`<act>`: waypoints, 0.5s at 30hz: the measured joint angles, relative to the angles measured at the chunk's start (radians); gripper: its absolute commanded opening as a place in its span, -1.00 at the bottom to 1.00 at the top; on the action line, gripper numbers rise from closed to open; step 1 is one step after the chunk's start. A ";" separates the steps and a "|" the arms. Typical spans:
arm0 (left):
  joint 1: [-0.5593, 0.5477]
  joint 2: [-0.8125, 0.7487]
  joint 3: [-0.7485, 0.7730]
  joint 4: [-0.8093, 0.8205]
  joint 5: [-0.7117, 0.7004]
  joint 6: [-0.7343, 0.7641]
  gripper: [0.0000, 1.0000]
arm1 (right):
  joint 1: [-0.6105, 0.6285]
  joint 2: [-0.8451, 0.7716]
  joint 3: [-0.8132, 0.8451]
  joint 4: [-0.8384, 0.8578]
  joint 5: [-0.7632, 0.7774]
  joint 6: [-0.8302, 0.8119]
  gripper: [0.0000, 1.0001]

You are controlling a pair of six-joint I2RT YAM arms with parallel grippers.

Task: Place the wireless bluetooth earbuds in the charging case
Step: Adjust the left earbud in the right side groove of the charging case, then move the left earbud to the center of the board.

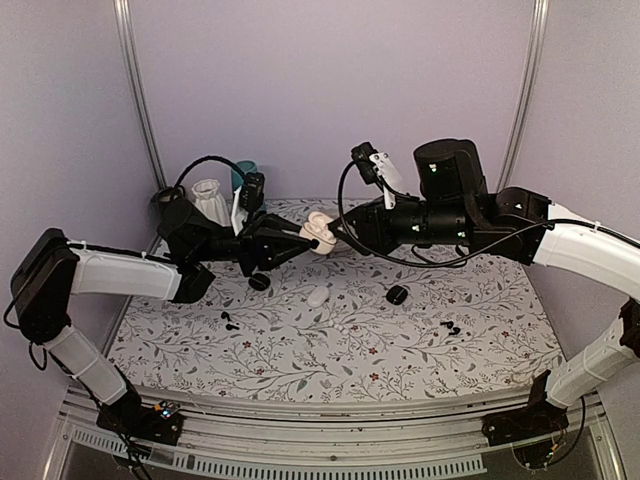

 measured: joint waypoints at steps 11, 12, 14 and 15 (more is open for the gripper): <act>0.006 0.003 -0.003 0.009 -0.004 0.001 -1.00 | 0.007 -0.005 0.003 -0.021 0.061 -0.008 -0.02; 0.006 0.003 -0.007 0.016 -0.012 0.005 -1.00 | 0.007 -0.008 0.003 -0.024 0.067 -0.002 -0.01; 0.006 0.003 -0.020 0.024 -0.028 0.018 -1.00 | 0.008 -0.021 0.003 -0.032 0.084 0.013 0.00; 0.006 0.003 -0.027 0.025 -0.037 0.024 -1.00 | 0.008 -0.029 0.003 -0.034 0.089 0.024 0.00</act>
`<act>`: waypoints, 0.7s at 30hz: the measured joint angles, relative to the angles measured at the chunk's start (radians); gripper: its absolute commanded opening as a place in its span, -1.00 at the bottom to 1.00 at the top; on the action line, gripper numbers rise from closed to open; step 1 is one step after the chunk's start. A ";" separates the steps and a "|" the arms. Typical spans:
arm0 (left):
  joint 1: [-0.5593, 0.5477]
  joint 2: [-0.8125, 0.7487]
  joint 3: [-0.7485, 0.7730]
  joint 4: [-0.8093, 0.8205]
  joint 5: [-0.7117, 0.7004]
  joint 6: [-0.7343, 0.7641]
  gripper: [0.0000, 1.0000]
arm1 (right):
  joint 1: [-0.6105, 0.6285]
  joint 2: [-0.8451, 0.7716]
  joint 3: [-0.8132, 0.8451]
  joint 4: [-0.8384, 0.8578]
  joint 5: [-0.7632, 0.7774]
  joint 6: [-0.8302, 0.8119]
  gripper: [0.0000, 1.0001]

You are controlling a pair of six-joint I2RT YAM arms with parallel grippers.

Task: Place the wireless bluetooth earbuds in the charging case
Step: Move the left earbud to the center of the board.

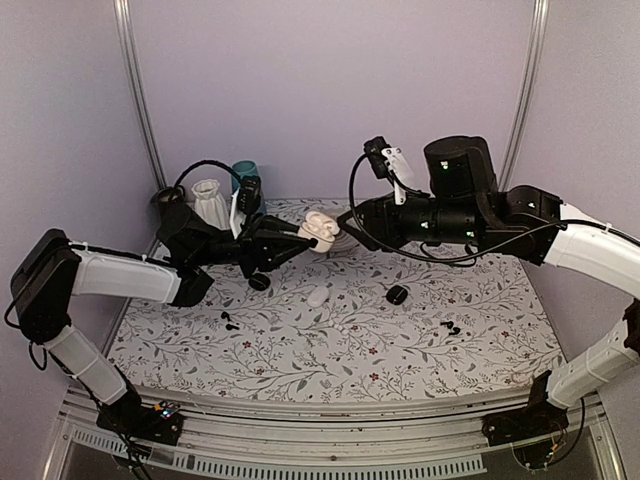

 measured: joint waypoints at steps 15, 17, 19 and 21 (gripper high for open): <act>-0.053 -0.133 -0.115 -0.113 -0.261 0.311 -1.00 | -0.215 -0.100 -0.208 0.007 0.013 0.254 0.09; -0.063 -0.146 -0.116 -0.128 -0.280 0.341 -1.00 | -0.253 -0.109 -0.264 0.007 0.018 0.285 0.15; -0.067 -0.154 -0.121 -0.138 -0.298 0.361 -1.00 | -0.280 -0.115 -0.306 0.007 0.030 0.308 0.15; -0.071 -0.166 -0.133 -0.151 -0.322 0.381 -1.00 | -0.301 -0.121 -0.343 0.006 0.060 0.330 0.15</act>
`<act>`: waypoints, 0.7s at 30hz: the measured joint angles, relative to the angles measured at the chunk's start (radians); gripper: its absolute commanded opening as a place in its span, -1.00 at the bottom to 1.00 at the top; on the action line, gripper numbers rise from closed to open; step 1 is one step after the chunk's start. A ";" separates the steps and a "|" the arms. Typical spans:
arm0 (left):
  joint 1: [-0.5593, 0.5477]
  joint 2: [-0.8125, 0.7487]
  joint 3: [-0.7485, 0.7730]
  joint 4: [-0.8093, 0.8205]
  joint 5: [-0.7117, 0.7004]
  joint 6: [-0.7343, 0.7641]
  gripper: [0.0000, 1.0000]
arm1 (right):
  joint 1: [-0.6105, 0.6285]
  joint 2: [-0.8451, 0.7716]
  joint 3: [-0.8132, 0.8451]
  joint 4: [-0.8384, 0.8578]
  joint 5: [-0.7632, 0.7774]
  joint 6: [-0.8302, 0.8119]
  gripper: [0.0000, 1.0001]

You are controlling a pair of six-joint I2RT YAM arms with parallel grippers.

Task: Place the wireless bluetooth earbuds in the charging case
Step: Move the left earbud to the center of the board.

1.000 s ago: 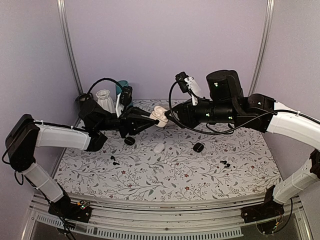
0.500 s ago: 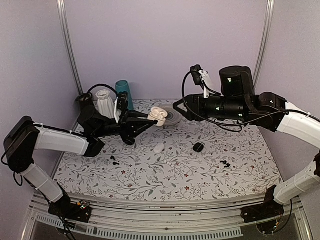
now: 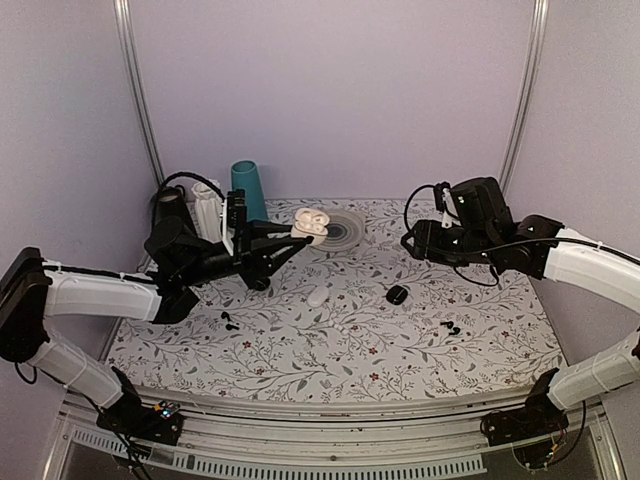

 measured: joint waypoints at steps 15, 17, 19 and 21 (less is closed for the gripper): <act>-0.034 -0.139 -0.118 -0.026 -0.210 0.086 -1.00 | -0.189 -0.056 -0.130 -0.002 0.052 0.051 0.19; -0.034 -0.146 -0.126 -0.026 -0.226 0.086 -1.00 | -0.219 -0.061 -0.148 -0.003 0.058 0.051 0.20; -0.035 -0.151 -0.133 -0.026 -0.236 0.086 -1.00 | -0.250 -0.063 -0.164 -0.004 0.061 0.051 0.22; -0.035 -0.159 -0.139 -0.028 -0.241 0.086 -1.00 | -0.280 -0.064 -0.181 -0.005 0.062 0.051 0.23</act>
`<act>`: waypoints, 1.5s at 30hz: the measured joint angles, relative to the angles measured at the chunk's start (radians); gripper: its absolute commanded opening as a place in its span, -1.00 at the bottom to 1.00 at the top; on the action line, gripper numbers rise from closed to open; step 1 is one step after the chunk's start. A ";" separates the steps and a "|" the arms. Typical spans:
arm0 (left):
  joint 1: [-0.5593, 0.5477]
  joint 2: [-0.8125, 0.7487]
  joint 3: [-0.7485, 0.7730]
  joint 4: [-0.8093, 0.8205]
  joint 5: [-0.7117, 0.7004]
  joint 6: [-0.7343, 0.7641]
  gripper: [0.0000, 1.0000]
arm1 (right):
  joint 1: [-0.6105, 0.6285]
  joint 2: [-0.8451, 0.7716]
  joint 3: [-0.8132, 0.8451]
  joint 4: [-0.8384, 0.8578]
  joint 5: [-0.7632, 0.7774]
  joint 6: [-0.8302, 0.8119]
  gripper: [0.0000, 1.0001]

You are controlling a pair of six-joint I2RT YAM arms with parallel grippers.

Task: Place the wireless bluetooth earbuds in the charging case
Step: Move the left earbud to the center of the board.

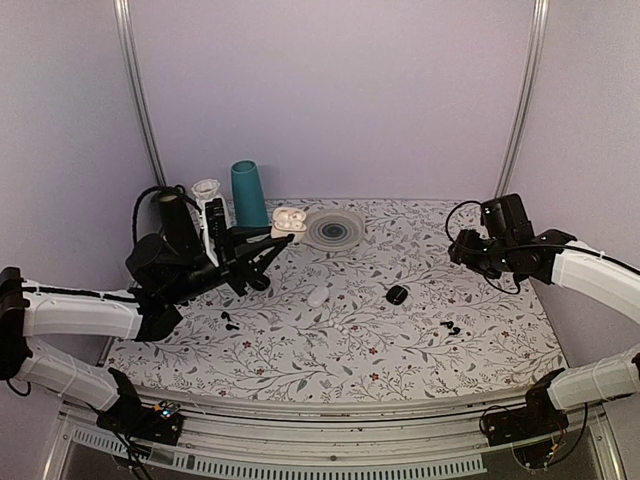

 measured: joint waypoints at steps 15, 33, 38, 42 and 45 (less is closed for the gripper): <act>-0.001 -0.024 -0.012 -0.013 0.020 -0.001 -1.00 | -0.161 0.009 -0.087 -0.013 -0.019 -0.004 0.24; -0.001 -0.084 -0.031 -0.046 0.042 -0.001 -1.00 | -0.176 0.364 -0.069 0.061 -0.077 -0.027 -0.19; -0.001 -0.090 -0.031 -0.061 0.041 -0.001 -1.00 | -0.176 0.445 -0.007 0.085 -0.080 -0.043 -0.25; -0.001 -0.099 -0.031 -0.065 0.039 -0.001 -1.00 | -0.176 0.493 0.037 0.101 -0.079 -0.056 -0.24; -0.001 -0.102 -0.031 -0.066 0.039 -0.001 -1.00 | -0.176 0.520 0.061 0.105 -0.077 -0.057 -0.24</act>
